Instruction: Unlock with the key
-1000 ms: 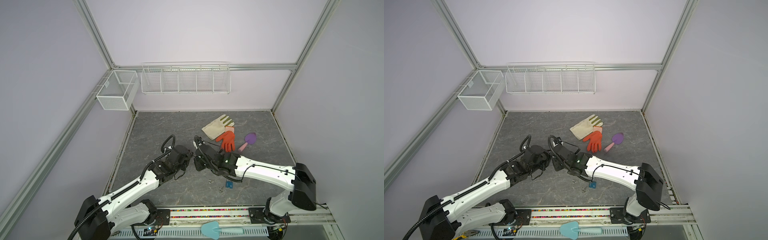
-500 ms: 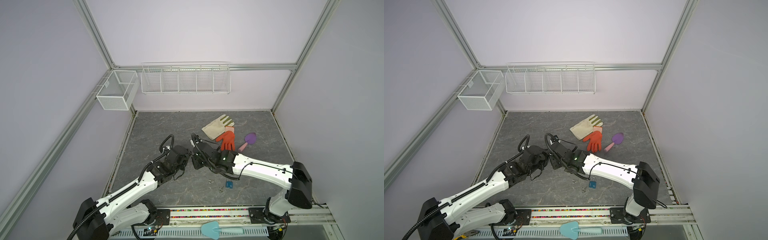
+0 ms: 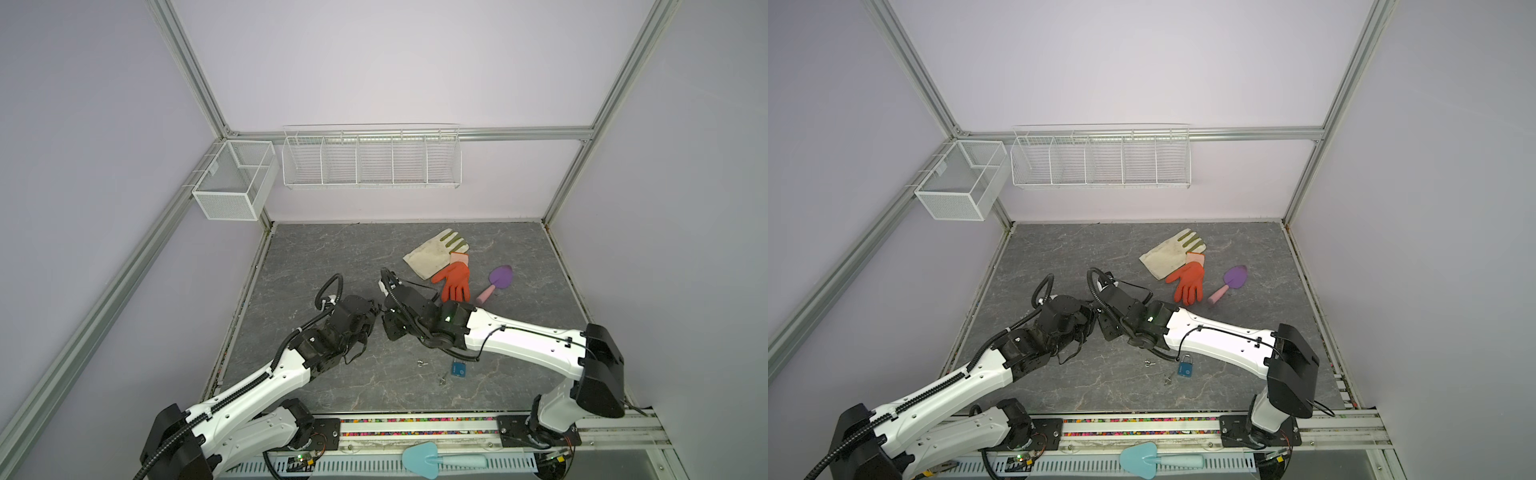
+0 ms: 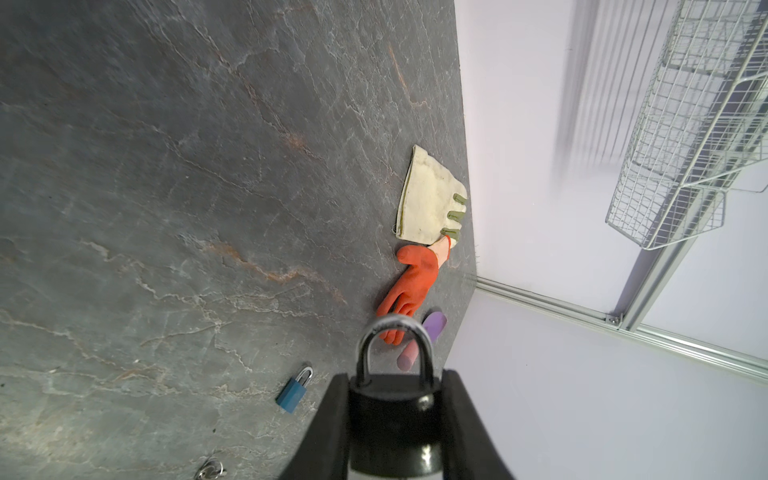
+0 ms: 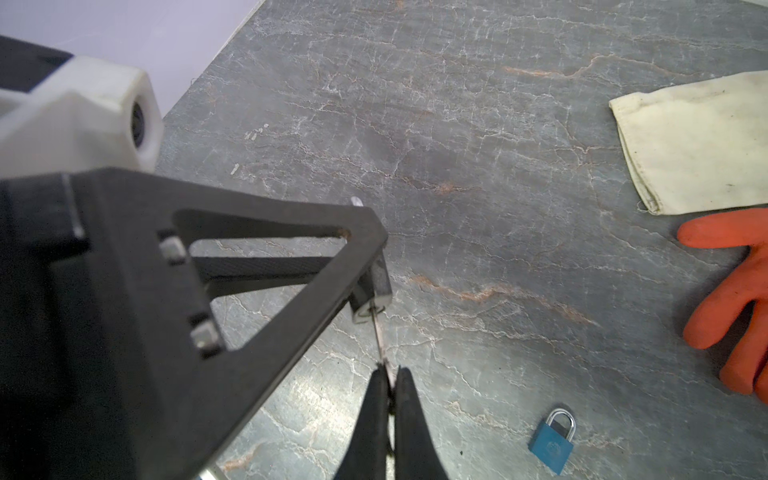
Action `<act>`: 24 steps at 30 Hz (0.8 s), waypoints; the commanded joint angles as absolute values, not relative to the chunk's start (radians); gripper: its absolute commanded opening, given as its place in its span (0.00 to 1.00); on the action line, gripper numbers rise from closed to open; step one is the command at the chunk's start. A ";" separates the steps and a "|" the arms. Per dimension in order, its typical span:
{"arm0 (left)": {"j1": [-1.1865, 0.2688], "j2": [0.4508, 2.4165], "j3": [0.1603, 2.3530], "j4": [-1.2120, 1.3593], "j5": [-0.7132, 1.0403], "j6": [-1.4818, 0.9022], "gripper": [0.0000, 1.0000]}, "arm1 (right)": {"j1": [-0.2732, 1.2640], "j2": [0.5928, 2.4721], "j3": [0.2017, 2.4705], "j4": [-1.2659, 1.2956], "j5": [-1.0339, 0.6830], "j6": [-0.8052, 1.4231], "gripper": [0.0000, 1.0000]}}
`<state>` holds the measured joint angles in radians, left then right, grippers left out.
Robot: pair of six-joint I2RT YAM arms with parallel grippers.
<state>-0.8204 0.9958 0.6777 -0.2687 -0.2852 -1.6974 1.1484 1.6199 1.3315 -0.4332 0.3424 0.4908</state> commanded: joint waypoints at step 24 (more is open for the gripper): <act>-0.834 0.892 0.680 -0.301 -0.350 -1.793 0.00 | 1.223 1.571 1.297 -0.314 0.474 0.437 0.06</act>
